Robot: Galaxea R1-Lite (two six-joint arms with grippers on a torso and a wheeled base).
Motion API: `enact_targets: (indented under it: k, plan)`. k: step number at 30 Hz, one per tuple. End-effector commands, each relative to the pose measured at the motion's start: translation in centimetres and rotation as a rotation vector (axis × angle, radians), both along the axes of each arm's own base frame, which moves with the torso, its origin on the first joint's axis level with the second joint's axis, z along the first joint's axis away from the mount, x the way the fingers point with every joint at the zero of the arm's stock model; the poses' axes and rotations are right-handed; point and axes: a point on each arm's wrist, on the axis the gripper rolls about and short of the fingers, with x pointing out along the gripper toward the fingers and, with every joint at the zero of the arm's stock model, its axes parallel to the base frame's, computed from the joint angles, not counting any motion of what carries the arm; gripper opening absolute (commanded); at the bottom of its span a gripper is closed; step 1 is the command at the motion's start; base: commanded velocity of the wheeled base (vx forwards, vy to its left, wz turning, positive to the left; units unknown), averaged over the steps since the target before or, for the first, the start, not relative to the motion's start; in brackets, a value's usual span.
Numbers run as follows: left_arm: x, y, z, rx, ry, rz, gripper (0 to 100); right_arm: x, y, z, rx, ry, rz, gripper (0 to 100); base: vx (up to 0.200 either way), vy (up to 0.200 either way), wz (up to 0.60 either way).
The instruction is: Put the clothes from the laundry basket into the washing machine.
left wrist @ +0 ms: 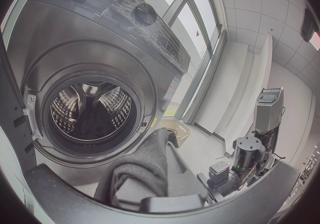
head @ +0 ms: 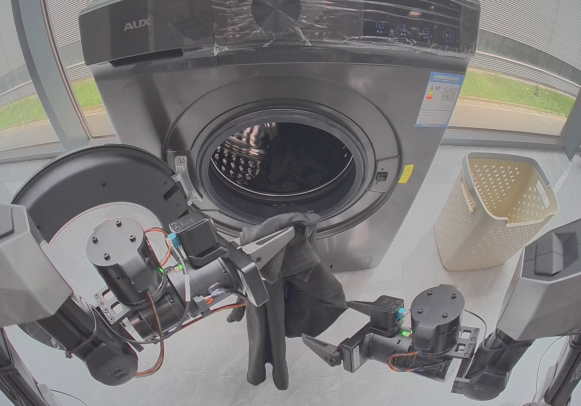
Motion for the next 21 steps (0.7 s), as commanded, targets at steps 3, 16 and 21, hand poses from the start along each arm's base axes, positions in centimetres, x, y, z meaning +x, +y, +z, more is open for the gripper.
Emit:
enact_targets:
  k: [3,16,21]
  plan:
    - [-0.5,0.1,0.1,0.002,0.000,-0.007,0,3.0,0.2,-0.9,0.012,-0.011,-0.070,100,0.000,0.000,0.00]
    - [-0.7,0.0,-0.1,0.009,0.006,-0.015,0,6.0,1.6,0.3,0.076,-0.095,-0.105,100,0.000,0.000,0.00]
    - [-0.7,0.0,0.0,0.006,0.003,-0.015,0,6.4,2.0,0.0,0.084,-0.103,-0.100,100,0.000,0.000,0.00]
